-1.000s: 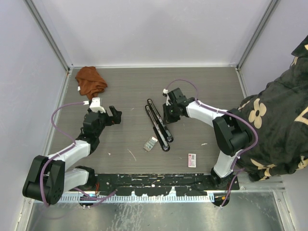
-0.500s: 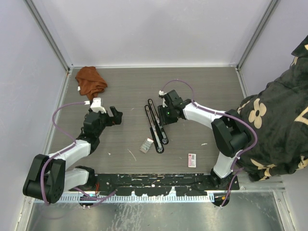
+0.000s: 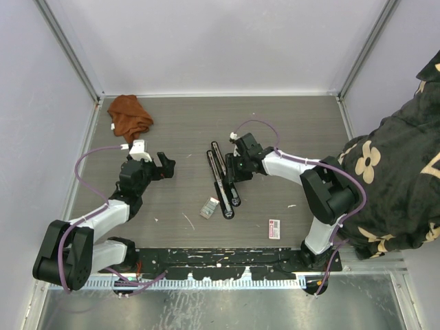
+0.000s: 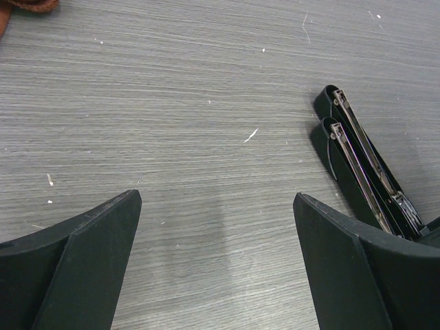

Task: Load the staples into the stapler
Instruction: Move the stapler to the center of the board, then pick up the stapler.

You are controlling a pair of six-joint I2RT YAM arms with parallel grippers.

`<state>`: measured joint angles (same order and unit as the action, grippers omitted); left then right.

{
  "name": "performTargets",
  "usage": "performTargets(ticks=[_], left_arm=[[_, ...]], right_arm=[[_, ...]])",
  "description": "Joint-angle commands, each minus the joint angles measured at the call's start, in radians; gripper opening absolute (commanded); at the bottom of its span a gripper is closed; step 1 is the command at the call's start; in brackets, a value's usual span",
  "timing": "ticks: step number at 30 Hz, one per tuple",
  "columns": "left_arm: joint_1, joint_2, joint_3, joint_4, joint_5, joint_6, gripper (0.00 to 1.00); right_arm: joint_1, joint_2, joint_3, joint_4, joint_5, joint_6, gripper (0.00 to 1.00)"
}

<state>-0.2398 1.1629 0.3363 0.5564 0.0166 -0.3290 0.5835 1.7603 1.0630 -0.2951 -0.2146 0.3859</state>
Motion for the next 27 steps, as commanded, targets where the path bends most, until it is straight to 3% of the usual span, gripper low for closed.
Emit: performTargets(ticks=[1,10,27], left_arm=[[0.003,-0.006,0.014,0.037,0.009,0.004,0.95],[0.002,-0.007,0.015,0.037,0.01,0.004,0.95],[0.003,-0.009,0.015,0.033,0.009,0.003,0.95]], right_arm=[[0.006,-0.024,-0.011,0.057,-0.017,0.024,0.46],[0.006,-0.056,-0.009,0.06,-0.023,0.033,0.28],[0.012,-0.075,0.018,0.031,0.0,0.04,0.33]])
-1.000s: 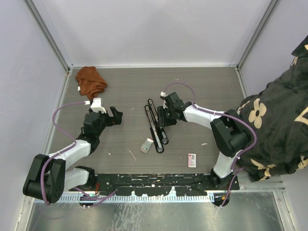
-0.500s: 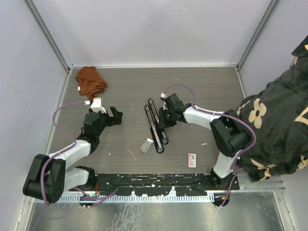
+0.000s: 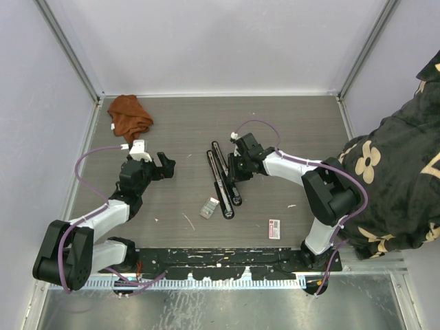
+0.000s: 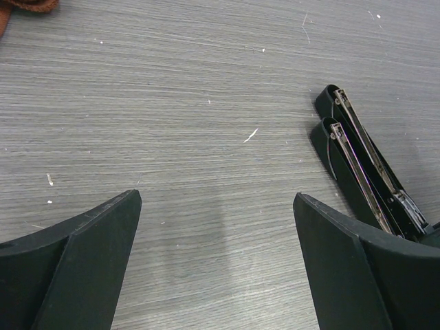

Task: Load the staples into the stapler
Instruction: Pick up the stapler.

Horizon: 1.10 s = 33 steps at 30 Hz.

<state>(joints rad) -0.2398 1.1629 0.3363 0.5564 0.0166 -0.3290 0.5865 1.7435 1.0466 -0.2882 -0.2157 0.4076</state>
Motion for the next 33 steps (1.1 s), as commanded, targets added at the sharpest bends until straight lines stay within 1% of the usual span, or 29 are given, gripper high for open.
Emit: performTargets(ticks=[1,9,12,22,33], left_arm=[[0.003,-0.009,0.015,0.031,0.009,0.003,0.95],[0.003,-0.011,0.015,0.031,0.008,0.002,0.95],[0.003,-0.012,0.015,0.031,0.006,0.002,0.95],[0.003,-0.017,0.012,0.028,0.008,0.002,0.95],[0.003,-0.02,0.013,0.027,0.006,0.003,0.95]], right_arm=[[0.011,-0.057,0.034,0.024,0.0,0.02,0.34],[0.019,-0.054,0.041,0.024,-0.001,0.028,0.37],[0.02,-0.059,0.041,0.024,0.007,0.032,0.33],[0.022,-0.076,0.055,0.017,0.026,0.037,0.33],[0.025,-0.079,0.049,0.028,0.013,0.05,0.27]])
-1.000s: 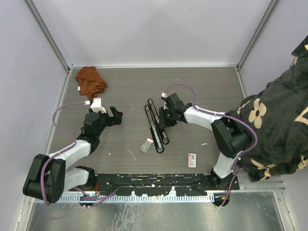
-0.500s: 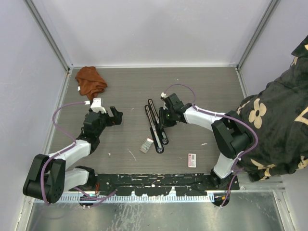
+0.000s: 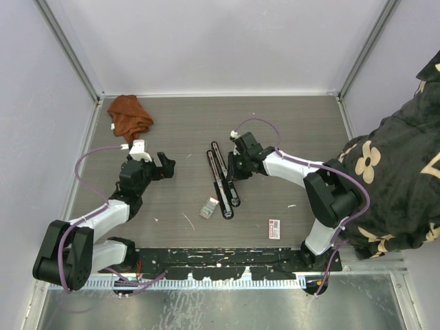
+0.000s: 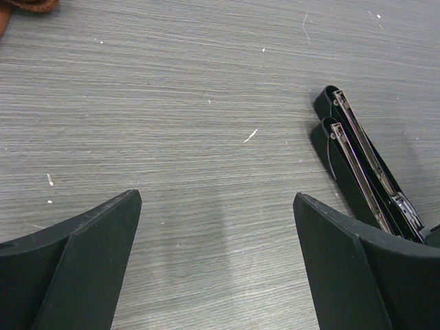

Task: Load the staples into the stapler
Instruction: Pick up the stapler.

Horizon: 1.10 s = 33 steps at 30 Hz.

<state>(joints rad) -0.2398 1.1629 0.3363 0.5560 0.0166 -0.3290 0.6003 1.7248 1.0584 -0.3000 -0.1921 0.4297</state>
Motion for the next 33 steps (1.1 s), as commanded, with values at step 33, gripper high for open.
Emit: performTargets(ticks=[33], left_arm=[[0.003,-0.019,0.013,0.028,0.006,0.001,0.95]], right_arm=[[0.063,-0.1,-0.009,-0.046,0.125,0.03,0.22]])
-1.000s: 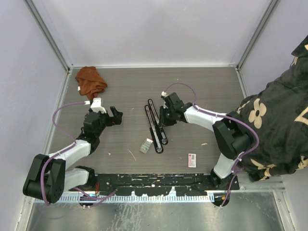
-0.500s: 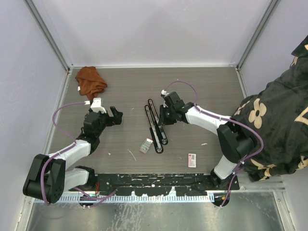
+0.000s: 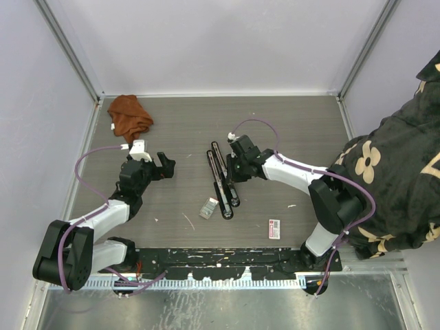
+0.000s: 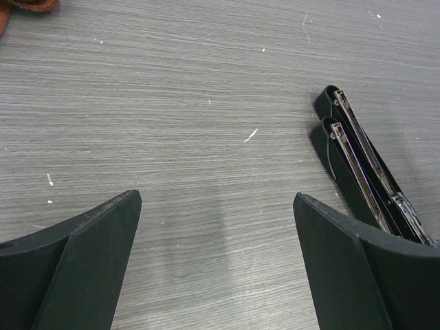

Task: Load the staples into the stapler
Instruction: Pick up the stapler.

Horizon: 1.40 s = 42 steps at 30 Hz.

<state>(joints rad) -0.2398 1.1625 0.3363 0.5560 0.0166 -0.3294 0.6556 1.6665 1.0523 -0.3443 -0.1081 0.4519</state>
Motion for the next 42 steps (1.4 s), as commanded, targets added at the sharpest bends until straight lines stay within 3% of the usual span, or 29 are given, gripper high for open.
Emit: performTargets(ticks=[1,37,42], left_arm=[[0.002,-0.02,0.013,0.028,0.006,0.001,0.95],[0.003,-0.021,0.015,0.027,0.019,-0.003,0.95],[0.003,-0.083,0.051,-0.031,0.126,-0.123,0.95]], right_arm=[[0.01,-0.041,-0.004,-0.002,0.043,0.007,0.22],[0.038,-0.046,-0.004,-0.022,0.082,-0.017,0.22],[0.036,-0.133,0.011,-0.014,0.022,-0.086,0.23]])
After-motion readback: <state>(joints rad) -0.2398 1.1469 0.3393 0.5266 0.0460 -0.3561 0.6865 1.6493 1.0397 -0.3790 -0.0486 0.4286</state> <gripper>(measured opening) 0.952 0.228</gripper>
